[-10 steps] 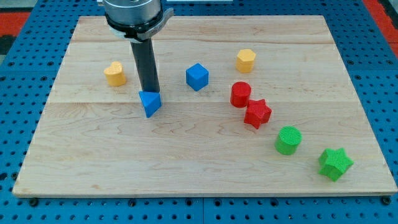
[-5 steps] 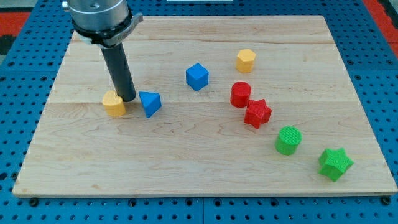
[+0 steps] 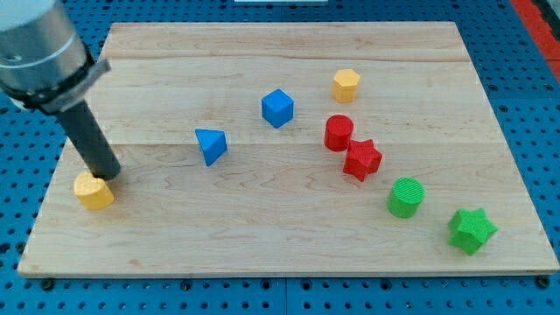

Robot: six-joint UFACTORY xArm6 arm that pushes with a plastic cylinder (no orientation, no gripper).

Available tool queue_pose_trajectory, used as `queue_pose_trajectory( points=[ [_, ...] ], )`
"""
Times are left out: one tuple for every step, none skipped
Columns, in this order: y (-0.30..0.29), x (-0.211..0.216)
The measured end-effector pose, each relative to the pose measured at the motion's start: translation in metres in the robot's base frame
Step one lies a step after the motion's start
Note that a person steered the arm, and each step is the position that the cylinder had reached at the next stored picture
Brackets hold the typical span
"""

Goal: Push the heart diagonally to the bottom left of triangle

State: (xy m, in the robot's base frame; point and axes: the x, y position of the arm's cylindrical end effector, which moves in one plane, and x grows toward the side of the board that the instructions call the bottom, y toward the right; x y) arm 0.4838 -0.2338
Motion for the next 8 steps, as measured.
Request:
queue_pose_trajectory(
  points=[
    [-0.050,0.005],
    [-0.061,0.040],
    [-0.029,0.038],
    [0.023,0.024],
    [0.055,0.026],
    [0.013,0.065],
    [0.058,0.111],
    [0.147,0.121]
  ],
)
